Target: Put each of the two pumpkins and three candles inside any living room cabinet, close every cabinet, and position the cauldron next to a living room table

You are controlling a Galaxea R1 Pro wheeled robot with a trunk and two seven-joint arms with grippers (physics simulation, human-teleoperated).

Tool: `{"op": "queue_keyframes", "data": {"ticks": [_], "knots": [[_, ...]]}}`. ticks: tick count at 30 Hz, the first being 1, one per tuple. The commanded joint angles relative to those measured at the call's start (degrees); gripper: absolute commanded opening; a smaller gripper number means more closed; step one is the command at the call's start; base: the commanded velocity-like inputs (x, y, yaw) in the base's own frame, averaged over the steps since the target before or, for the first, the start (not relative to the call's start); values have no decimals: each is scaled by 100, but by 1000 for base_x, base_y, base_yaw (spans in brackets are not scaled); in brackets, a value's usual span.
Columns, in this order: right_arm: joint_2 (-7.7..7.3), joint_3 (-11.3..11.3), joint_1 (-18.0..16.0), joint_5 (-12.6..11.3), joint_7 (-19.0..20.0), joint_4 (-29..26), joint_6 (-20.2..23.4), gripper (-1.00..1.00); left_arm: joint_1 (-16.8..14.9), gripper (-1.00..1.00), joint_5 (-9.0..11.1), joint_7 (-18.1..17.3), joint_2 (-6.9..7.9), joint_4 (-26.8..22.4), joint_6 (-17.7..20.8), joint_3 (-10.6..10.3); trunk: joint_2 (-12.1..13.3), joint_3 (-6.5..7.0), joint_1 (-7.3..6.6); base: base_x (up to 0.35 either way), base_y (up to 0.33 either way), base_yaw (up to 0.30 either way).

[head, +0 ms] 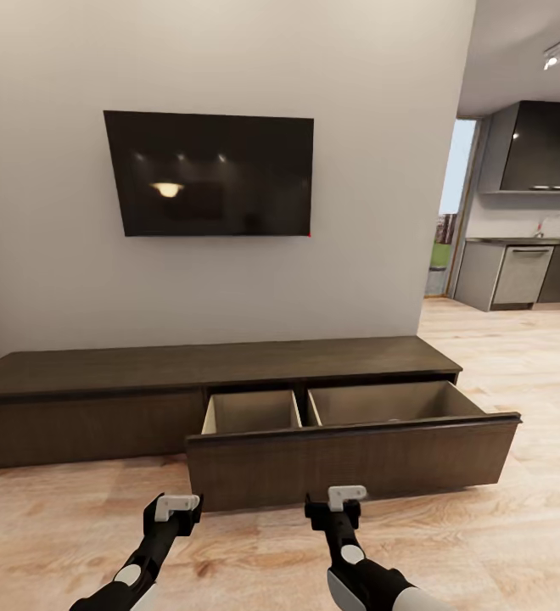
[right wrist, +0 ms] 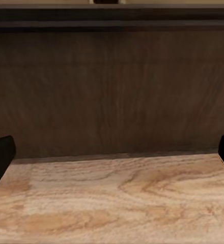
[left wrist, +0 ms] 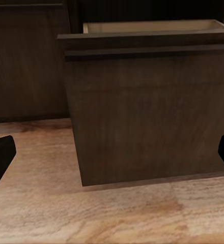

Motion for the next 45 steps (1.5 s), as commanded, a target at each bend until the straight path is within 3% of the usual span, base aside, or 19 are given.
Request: {"op": "queue_keyframes", "data": {"ticks": [1, 19, 29, 45], "knots": [[-1, 55, -6, -19, -26, 0, -21, 100, -4, 100, 18, 43, 5, -4, -17, -48, -3, -6, -1, 6, 0, 0], [-22, 22, -6, 46, 32, -2, -6, 100, -4, 100, 9, 68, -6, 17, -9, -56, -3, -6, -1, 193, 0, 0], [-30, 20, -6, 39, 38, 5, -6, 100, -4, 100, 4, 89, -76, 16, -8, -74, -3, -6, -1, 45, 0, 0], [-31, 34, -6, 51, 54, -115, -47, 100, -4, 100, -6, 44, -91, 10, 7, -75, -24, -361, 40, 1, 0, 0]]}}
